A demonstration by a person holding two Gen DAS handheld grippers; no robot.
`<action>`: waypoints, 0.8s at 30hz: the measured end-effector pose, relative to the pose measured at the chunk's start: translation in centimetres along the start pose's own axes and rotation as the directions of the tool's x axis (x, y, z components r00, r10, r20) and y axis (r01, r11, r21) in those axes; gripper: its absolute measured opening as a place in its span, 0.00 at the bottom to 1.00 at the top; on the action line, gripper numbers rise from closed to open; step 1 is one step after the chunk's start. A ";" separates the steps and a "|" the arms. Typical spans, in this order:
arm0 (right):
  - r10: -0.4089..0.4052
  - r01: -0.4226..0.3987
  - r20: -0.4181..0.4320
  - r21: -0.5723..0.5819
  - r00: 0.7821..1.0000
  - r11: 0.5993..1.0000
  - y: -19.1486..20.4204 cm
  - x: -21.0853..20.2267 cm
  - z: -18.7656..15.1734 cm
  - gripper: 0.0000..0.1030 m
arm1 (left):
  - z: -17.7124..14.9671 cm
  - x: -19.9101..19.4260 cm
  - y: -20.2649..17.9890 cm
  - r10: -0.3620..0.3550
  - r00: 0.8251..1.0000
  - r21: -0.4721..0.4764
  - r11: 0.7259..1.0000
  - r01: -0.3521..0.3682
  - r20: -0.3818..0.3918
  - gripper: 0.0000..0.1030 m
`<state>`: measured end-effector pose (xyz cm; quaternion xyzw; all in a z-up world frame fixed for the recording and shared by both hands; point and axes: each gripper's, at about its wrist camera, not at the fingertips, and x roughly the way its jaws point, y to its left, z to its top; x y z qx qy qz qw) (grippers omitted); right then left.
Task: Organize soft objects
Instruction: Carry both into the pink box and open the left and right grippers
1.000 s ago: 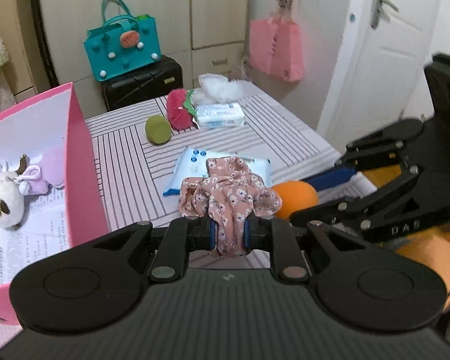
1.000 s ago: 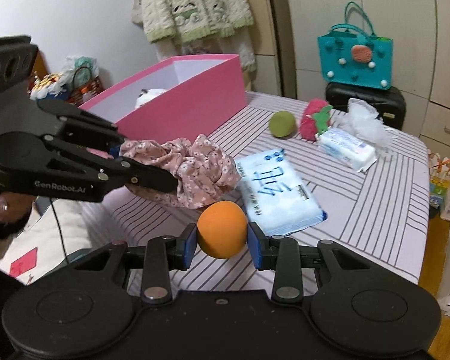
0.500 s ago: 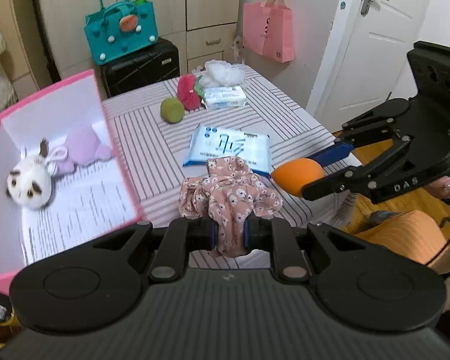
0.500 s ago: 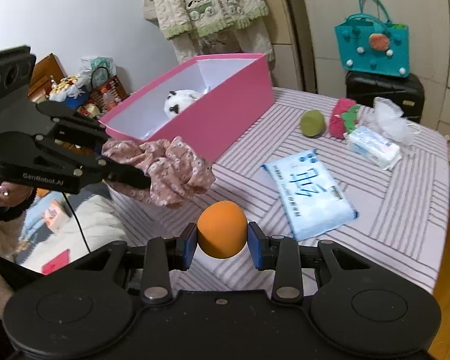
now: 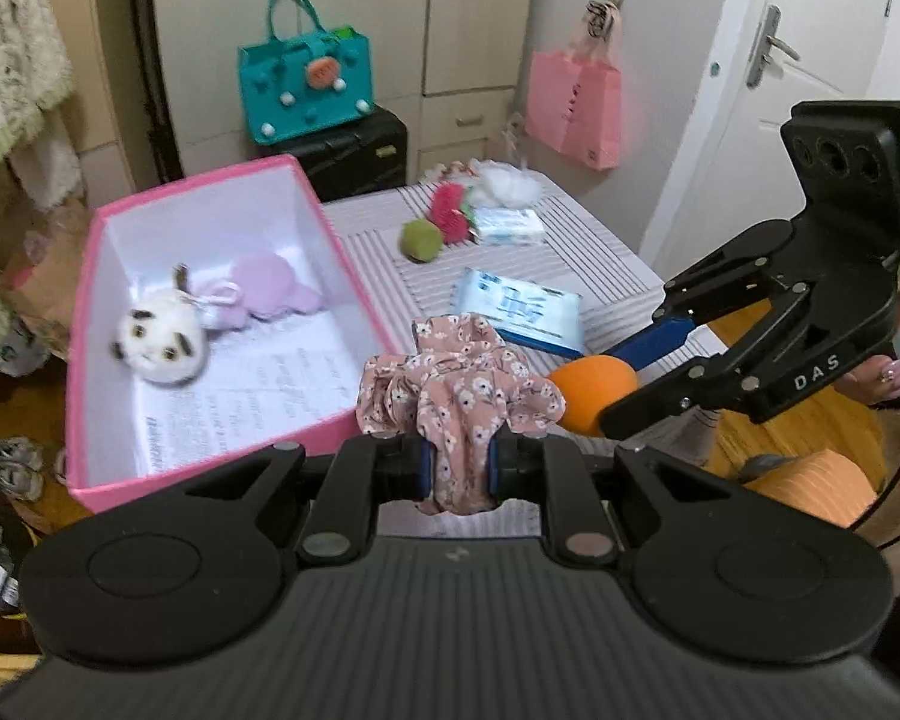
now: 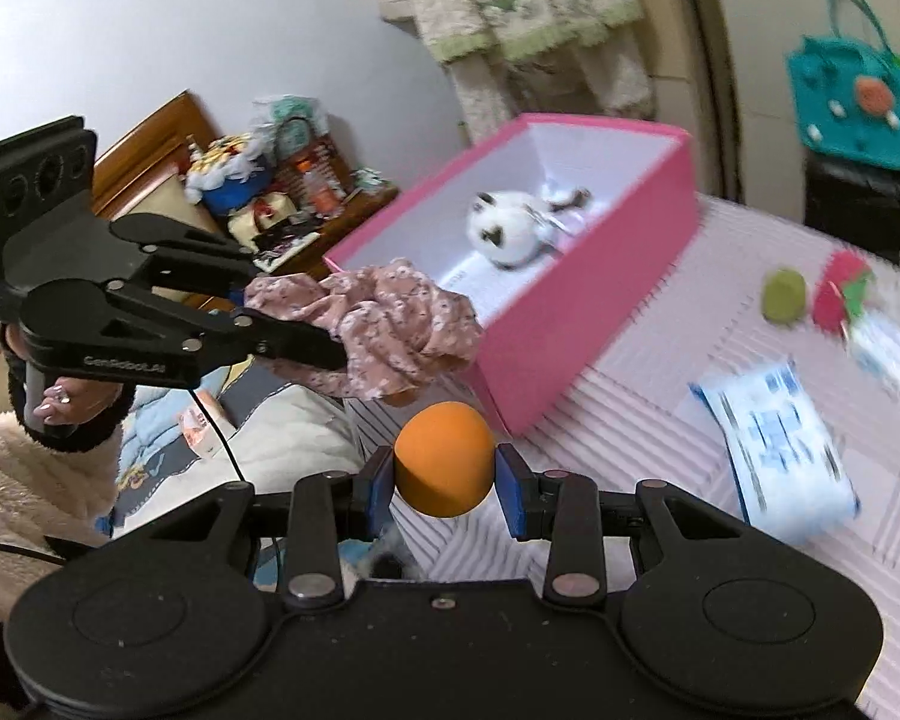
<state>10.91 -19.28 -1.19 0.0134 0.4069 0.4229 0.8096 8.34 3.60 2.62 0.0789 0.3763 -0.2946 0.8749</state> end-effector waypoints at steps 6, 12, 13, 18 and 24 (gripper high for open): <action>-0.026 0.034 0.086 -0.087 0.996 0.996 0.6 1.5 2.9 0.40 | 0.1 -0.2 3.7 0.024 0.997 -0.061 0.998 -0.019 0.072 0.15; -0.073 0.094 0.142 -0.149 0.987 0.984 0.3 3.0 6.1 0.40 | 1.1 1.6 7.8 0.067 0.998 -0.106 0.992 -0.065 0.012 0.15; -0.084 0.108 0.153 -0.159 0.985 0.981 0.2 3.3 6.6 0.40 | 1.3 2.1 8.4 0.077 0.997 -0.108 0.991 -0.077 -0.005 0.15; -0.146 0.186 0.169 -0.250 0.975 0.950 0.0 6.5 9.4 0.40 | 2.4 5.3 10.9 0.090 0.993 -0.113 0.989 -0.099 -0.082 0.15; -0.250 0.255 0.064 -0.377 0.966 0.890 -1.0 11.7 12.4 0.40 | 4.0 10.4 13.1 0.084 0.972 -0.100 0.989 -0.108 -0.220 0.17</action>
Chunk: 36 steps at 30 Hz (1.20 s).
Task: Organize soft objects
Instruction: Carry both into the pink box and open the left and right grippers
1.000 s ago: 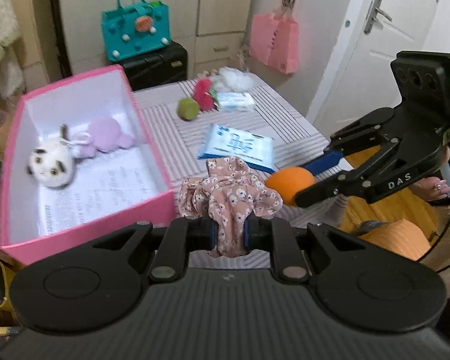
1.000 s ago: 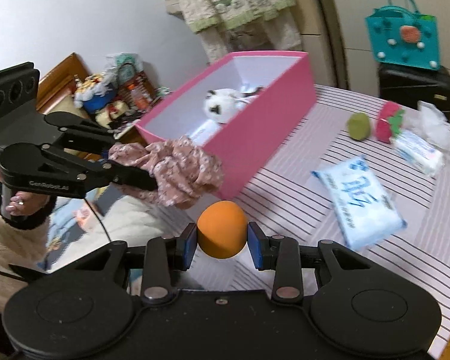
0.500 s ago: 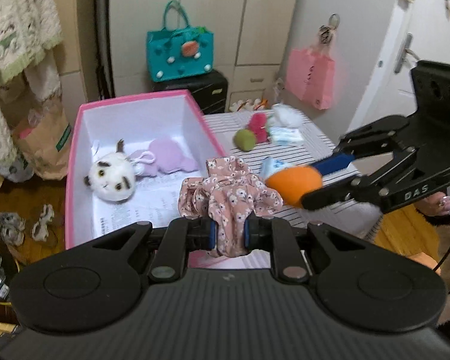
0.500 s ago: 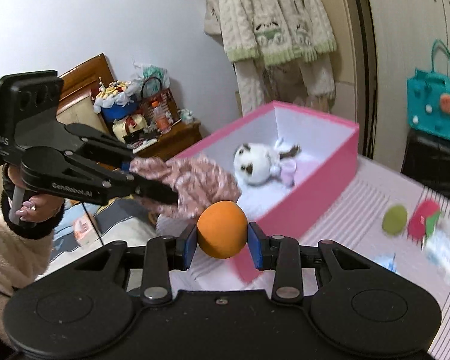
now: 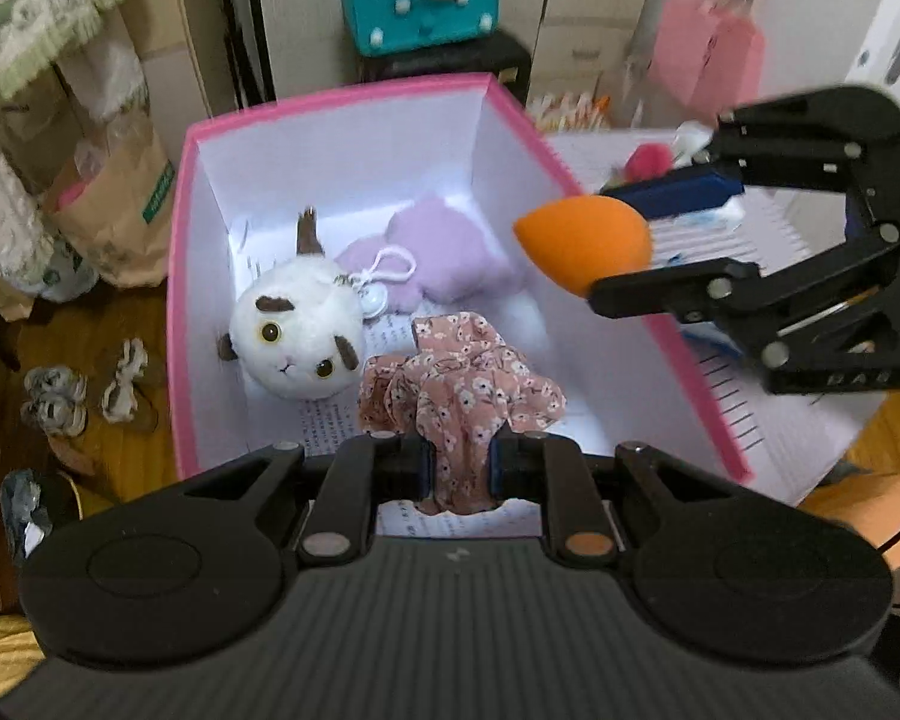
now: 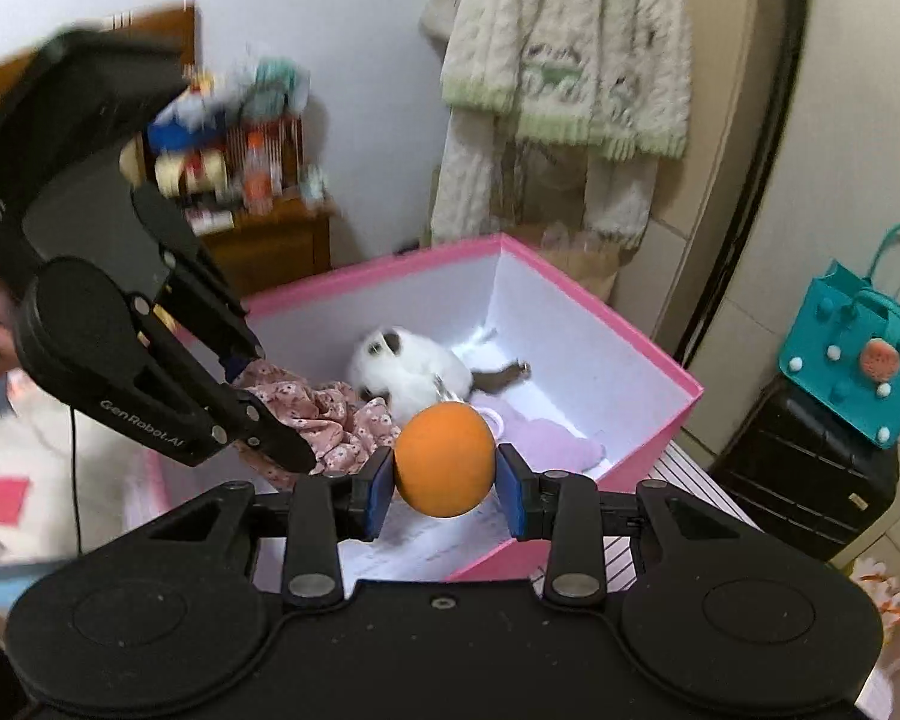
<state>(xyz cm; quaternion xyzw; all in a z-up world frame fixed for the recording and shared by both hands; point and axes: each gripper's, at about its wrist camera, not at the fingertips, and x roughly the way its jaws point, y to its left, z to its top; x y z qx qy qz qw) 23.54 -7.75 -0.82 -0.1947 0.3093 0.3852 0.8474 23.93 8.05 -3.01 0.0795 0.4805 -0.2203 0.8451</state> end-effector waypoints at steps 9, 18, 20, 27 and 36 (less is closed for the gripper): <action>-0.024 0.021 -0.076 -0.033 0.997 0.999 -1.0 4.0 0.4 0.40 | 2.3 4.2 2.5 0.016 0.994 -0.045 0.999 -0.021 -0.104 0.17; -0.084 0.047 -0.188 -0.190 0.979 0.981 0.2 6.8 0.9 0.40 | 4.4 5.2 3.5 0.025 0.998 -0.081 0.996 -0.030 -0.054 0.17; -0.112 0.069 -0.210 -0.200 0.971 0.977 0.0 7.6 0.9 0.40 | 4.5 5.5 3.2 0.027 0.998 -0.077 0.997 -0.030 -0.051 0.17; -0.125 0.074 -0.228 -0.221 0.966 0.972 0.3 7.5 0.8 0.44 | 4.6 7.1 3.6 0.018 0.993 -0.131 0.991 -0.033 -0.116 0.21; -0.155 0.116 -0.172 -0.216 0.973 0.969 0.7 5.4 0.8 0.54 | 3.4 3.8 1.8 0.046 0.998 -0.069 0.996 -0.049 -0.047 0.45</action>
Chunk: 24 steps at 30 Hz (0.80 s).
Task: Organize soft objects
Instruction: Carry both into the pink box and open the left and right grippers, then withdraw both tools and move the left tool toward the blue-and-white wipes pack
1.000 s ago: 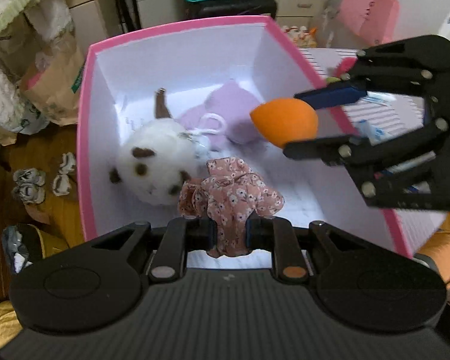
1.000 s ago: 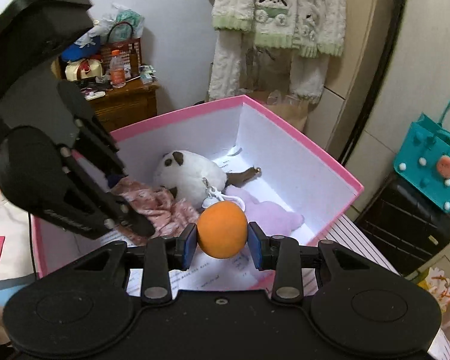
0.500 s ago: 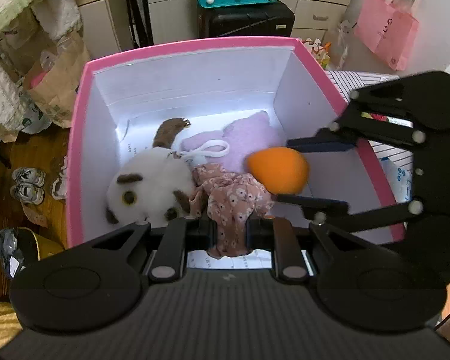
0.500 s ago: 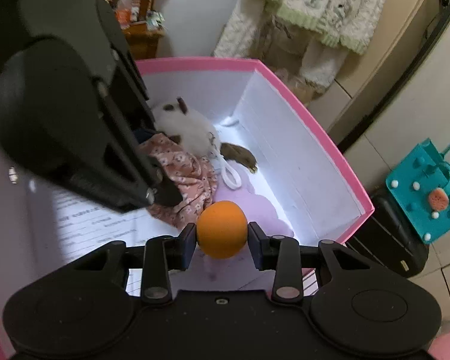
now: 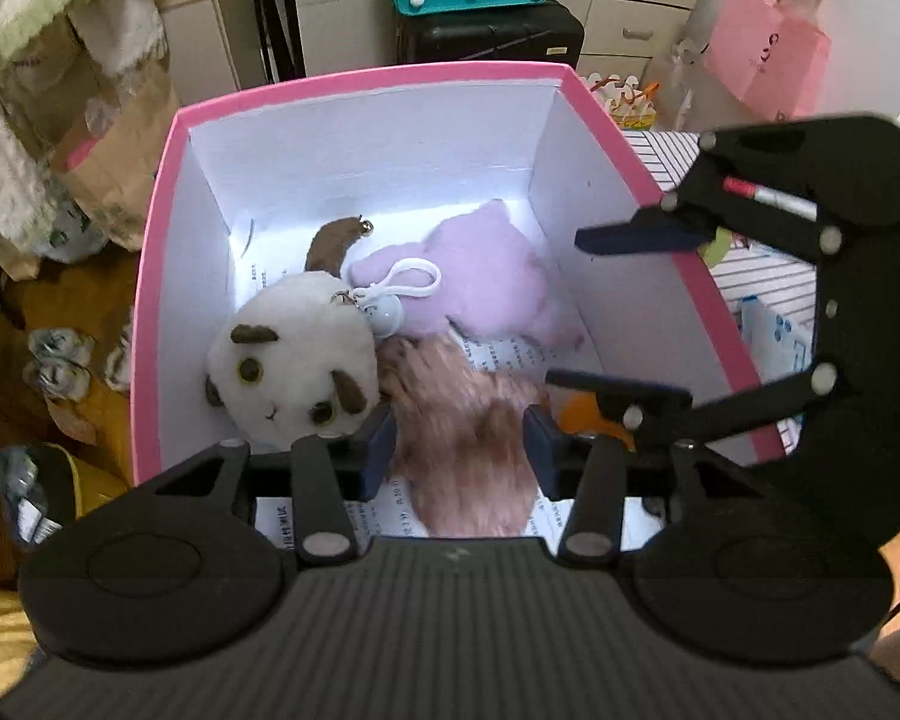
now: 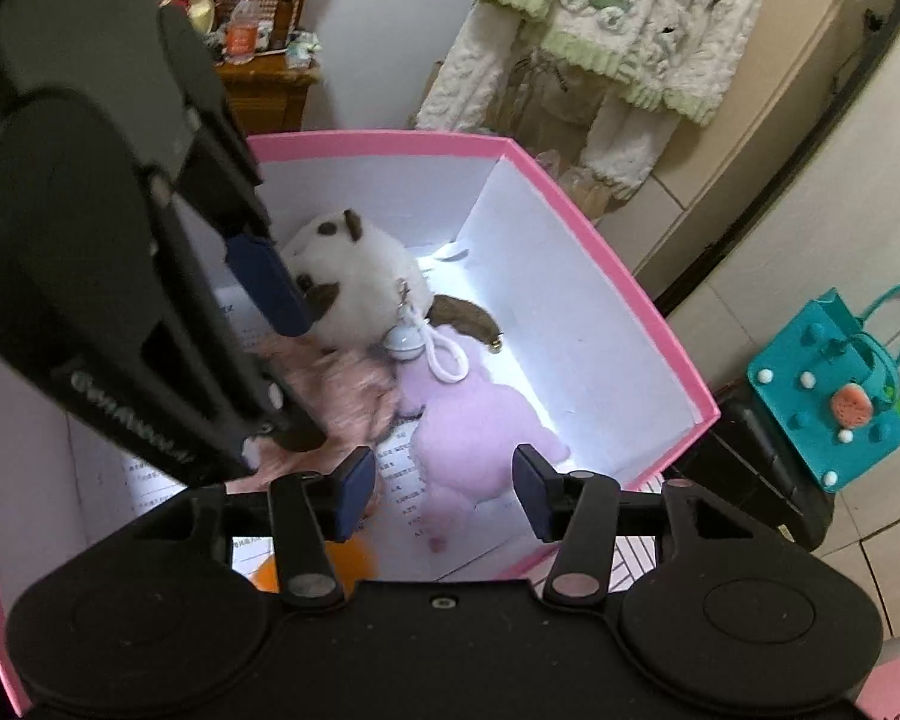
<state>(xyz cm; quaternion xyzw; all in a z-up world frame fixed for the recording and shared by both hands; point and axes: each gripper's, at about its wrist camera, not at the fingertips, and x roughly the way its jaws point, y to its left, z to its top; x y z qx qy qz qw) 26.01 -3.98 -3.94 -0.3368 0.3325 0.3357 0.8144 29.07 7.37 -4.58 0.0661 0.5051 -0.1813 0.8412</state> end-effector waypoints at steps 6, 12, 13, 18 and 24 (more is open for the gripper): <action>0.018 -0.021 0.037 0.074 0.999 0.997 -0.5 -2.4 -0.9 0.54 | -0.6 -1.2 0.0 0.011 1.000 -0.018 1.000 -0.010 0.025 0.45; 0.090 -0.106 0.097 0.178 0.991 0.978 -1.1 -6.0 -1.8 0.54 | -1.7 -4.9 -0.8 0.053 0.995 0.009 0.999 -0.053 0.079 0.49; 0.102 -0.121 0.107 0.194 0.989 0.973 -1.2 -6.6 -1.9 0.55 | -1.9 -5.5 -0.9 0.056 0.995 0.014 0.998 -0.057 0.085 0.50; 0.155 -0.191 0.151 0.266 0.976 0.945 -1.3 -9.2 -2.6 0.55 | -3.3 -8.4 -1.9 0.054 0.995 0.033 0.998 -0.057 0.088 0.52; 0.146 -0.184 0.151 0.277 0.978 0.943 0.0 -12.0 -3.1 0.55 | -5.1 -11.7 -4.2 0.077 0.991 0.080 0.993 -0.086 0.106 0.62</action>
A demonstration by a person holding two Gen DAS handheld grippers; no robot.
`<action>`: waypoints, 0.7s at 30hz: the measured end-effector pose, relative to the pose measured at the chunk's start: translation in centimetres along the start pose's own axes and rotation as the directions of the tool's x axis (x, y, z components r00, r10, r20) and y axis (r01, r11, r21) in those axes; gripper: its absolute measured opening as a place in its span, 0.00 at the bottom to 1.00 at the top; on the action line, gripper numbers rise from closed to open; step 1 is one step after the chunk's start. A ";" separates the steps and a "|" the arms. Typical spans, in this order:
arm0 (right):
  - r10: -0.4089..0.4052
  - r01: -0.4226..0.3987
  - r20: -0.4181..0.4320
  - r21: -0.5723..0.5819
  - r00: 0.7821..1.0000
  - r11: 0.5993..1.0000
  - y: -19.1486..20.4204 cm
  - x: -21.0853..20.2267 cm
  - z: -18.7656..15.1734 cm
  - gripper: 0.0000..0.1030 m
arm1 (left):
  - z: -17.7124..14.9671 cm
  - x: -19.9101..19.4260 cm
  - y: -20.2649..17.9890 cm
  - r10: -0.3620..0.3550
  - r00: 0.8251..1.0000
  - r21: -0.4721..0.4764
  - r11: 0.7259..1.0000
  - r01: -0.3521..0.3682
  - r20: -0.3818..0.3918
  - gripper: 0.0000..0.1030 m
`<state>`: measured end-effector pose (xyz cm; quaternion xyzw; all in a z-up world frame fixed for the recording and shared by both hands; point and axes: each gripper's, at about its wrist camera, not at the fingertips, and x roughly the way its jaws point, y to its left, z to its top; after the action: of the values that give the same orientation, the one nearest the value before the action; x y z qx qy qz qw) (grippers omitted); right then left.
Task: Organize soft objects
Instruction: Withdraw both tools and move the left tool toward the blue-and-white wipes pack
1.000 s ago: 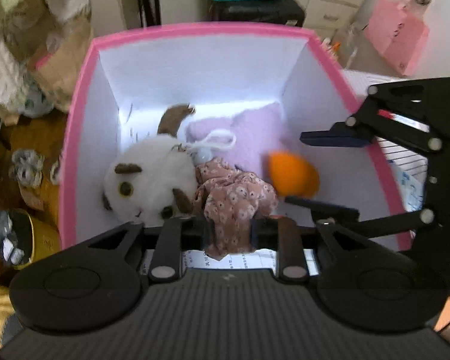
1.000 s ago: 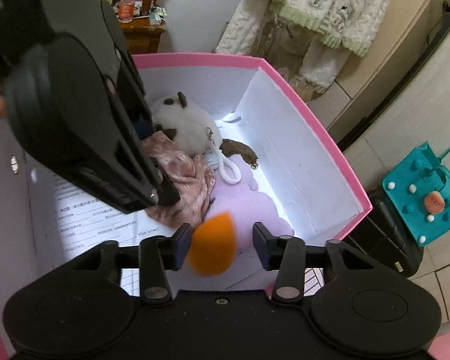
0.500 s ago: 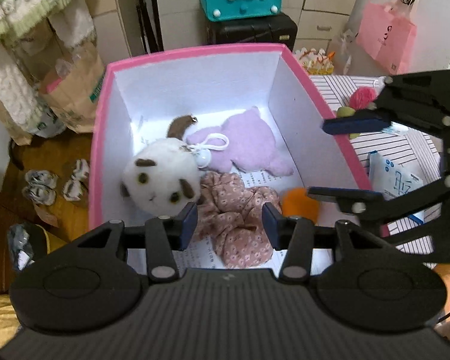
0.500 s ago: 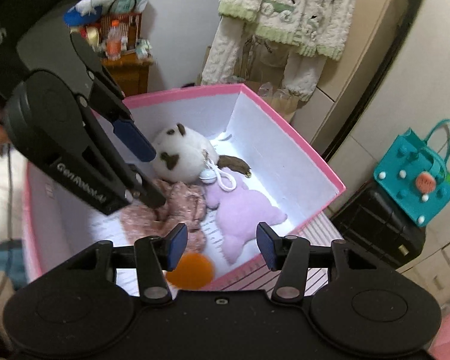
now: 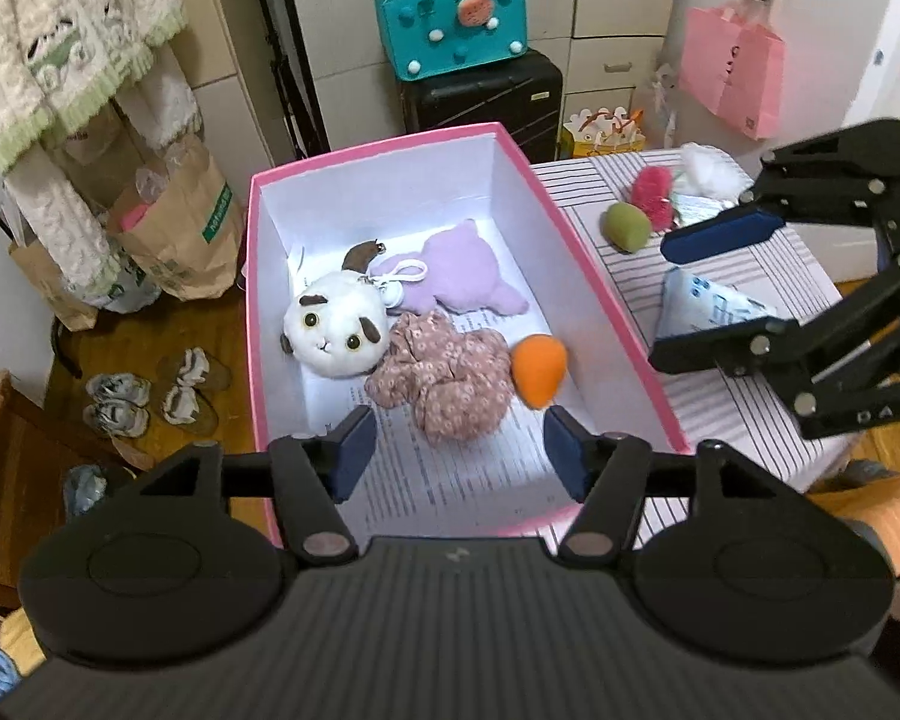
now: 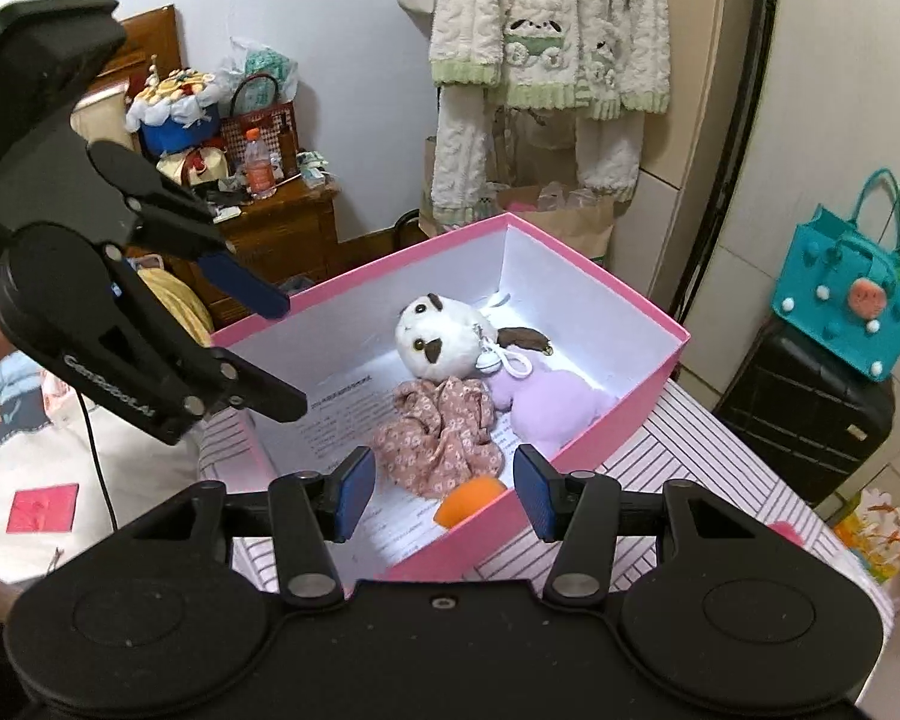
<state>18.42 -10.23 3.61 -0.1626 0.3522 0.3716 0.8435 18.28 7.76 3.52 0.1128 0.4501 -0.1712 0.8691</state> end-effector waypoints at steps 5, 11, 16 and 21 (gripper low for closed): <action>0.031 -0.031 0.010 0.025 0.999 0.999 0.6 -2.2 -0.4 0.55 | -0.8 -2.6 -1.9 0.012 1.000 0.040 0.999 -0.012 0.019 0.65; 0.034 -0.033 -0.013 0.065 0.999 0.997 1.4 -4.5 -1.8 0.55 | -2.1 -5.4 -4.1 -0.020 0.997 0.100 0.995 0.013 0.075 0.68; 0.033 -0.033 -0.004 0.060 0.999 0.998 2.7 -7.1 -3.6 0.57 | -3.7 -6.5 -5.6 -0.027 0.996 0.135 0.991 0.015 0.086 0.68; 0.003 -0.004 0.026 0.057 1.000 0.998 4.1 -9.3 -5.7 0.61 | -4.8 -7.3 -7.3 -0.039 0.996 0.174 0.984 0.024 0.083 0.69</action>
<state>8.32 -15.28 6.22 -0.1331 0.3521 0.3650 0.8516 7.91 4.17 6.46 0.1733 0.3974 -0.2280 0.8718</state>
